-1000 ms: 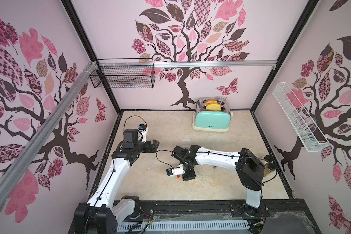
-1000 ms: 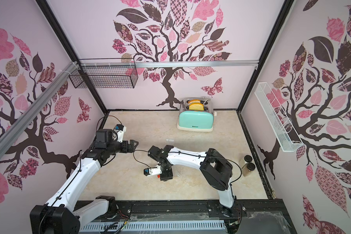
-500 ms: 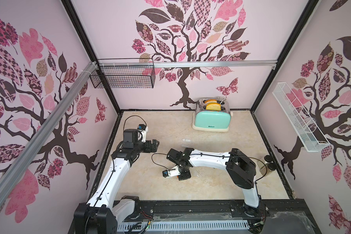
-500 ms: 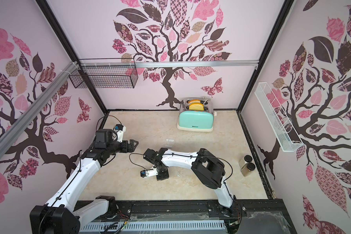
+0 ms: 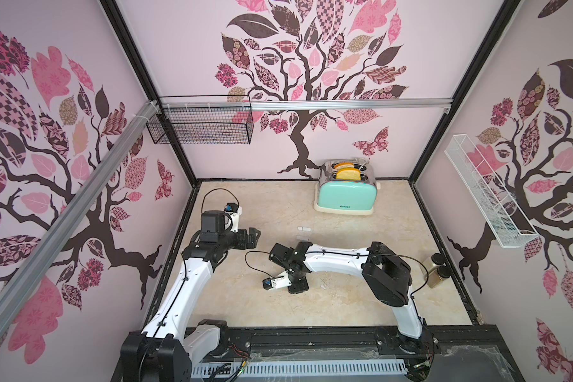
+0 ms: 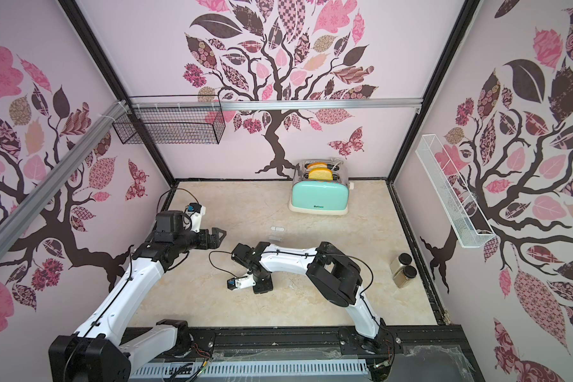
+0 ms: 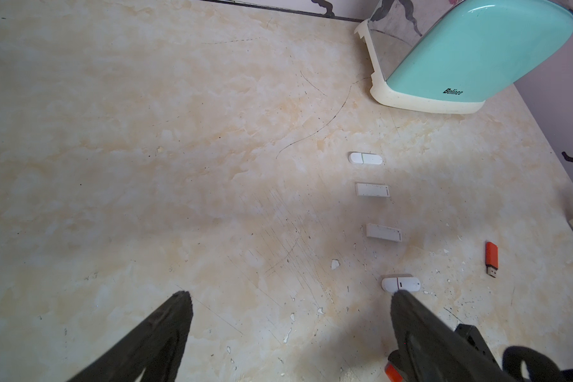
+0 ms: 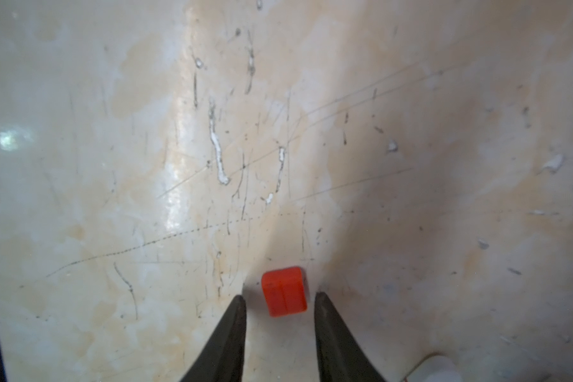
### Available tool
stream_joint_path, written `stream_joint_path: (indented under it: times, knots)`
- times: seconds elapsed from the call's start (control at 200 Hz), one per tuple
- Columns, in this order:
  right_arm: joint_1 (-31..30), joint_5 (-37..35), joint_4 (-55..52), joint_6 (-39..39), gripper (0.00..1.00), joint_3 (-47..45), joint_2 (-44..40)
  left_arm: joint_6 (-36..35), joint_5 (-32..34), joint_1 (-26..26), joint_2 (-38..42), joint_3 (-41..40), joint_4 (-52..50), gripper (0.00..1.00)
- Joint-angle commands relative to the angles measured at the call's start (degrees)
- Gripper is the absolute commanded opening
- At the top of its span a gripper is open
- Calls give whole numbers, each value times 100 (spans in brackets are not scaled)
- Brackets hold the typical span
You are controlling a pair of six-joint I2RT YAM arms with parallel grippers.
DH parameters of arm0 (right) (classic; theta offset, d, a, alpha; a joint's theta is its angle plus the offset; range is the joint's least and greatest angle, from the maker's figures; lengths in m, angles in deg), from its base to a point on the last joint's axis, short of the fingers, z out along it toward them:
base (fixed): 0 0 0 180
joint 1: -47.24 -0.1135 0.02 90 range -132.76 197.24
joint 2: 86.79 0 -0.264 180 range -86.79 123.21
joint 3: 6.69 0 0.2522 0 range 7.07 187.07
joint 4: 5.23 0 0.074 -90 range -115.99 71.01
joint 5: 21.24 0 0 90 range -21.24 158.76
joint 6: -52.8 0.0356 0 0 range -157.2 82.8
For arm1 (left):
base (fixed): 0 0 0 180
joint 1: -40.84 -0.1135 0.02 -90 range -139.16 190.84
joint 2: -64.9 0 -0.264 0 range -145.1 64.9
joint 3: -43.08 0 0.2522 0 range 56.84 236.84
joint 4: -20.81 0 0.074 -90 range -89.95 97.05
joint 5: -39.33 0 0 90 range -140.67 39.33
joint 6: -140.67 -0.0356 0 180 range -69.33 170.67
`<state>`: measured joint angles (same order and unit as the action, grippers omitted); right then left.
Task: Close the usb drive cover
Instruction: Pick up the cover from the center of the board.
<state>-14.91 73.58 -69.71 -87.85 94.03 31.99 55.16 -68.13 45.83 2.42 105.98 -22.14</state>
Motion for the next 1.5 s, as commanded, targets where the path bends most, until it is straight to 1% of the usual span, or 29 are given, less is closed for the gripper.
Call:
stream_joint_path:
  times: [0.0,0.075,0.215,0.325,0.43,0.525,0.62,0.695,0.735,0.89,0.965,1.06,1.196,1.286,1.421,1.491]
  knots:
    - [-63,165,36,-91,33,25,46,-18,-67,-39,95,-10,122,98]
    - [-60,58,-124,-57,29,127,133,-18,-103,-39,57,18,74,98]
    - [-61,177,76,-92,28,-71,7,-1,-76,-42,95,9,106,98]
    - [-69,10,-103,30,27,135,168,-11,-95,-43,65,21,57,98]
    - [-69,-4,127,62,27,-26,108,-9,-86,-50,121,4,96,98]
    - [-69,-197,-15,169,26,133,230,-23,-94,-56,99,16,52,98]
    - [-74,-148,149,187,26,-14,146,0,-65,-52,122,20,73,98]
    - [-69,-216,135,186,24,24,202,-16,-134,-56,118,-25,95,98]
    - [-69,-261,9,233,22,122,277,-18,-123,-53,91,-11,74,98]
    - [-74,-146,133,176,21,14,213,-1,-122,-51,127,-27,106,98]
    - [-69,-193,-39,220,21,162,298,-10,-130,-52,86,-11,76,98]
    - [-77,-45,92,197,21,51,203,16,-89,-52,111,-1,81,98]
    - [-78,-160,-74,226,19,171,320,-1,-135,-52,77,-27,80,98]
    - [-78,-94,79,194,19,-3,148,34,-114,-52,86,3,84,98]
    - [-74,-284,30,216,18,-99,-59,148,-256,-51,-19,10,107,98]
    - [-69,-278,146,267,18,-340,-301,243,-329,-52,-91,34,118,98]
